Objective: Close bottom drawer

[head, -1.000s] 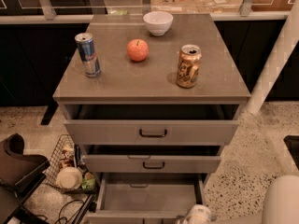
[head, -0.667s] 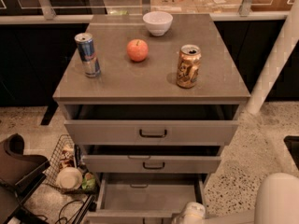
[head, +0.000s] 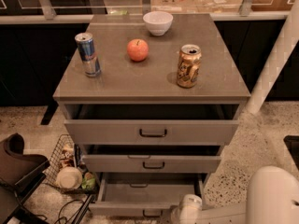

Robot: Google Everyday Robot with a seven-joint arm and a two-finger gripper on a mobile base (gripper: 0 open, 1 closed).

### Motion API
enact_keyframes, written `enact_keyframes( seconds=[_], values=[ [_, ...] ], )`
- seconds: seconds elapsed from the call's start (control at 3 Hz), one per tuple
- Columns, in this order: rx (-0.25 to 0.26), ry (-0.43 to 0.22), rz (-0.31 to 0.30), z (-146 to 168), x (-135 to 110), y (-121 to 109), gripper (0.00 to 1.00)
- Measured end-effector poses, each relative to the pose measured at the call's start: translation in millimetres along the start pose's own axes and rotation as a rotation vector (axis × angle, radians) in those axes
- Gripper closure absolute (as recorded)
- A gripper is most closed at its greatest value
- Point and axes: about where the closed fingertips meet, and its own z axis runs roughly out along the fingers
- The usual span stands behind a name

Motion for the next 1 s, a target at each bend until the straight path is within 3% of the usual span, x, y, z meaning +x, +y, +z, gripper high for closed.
enact_keyframes(
  seconds=[0.33,0.67,1.0],
  values=[
    [0.000,0.000,0.000,-1,-2,4,1.00],
    [0.003,0.034,-0.020,8,18,-24,1.00],
    [0.003,0.036,-0.022,8,17,-21,1.00]
  ],
)
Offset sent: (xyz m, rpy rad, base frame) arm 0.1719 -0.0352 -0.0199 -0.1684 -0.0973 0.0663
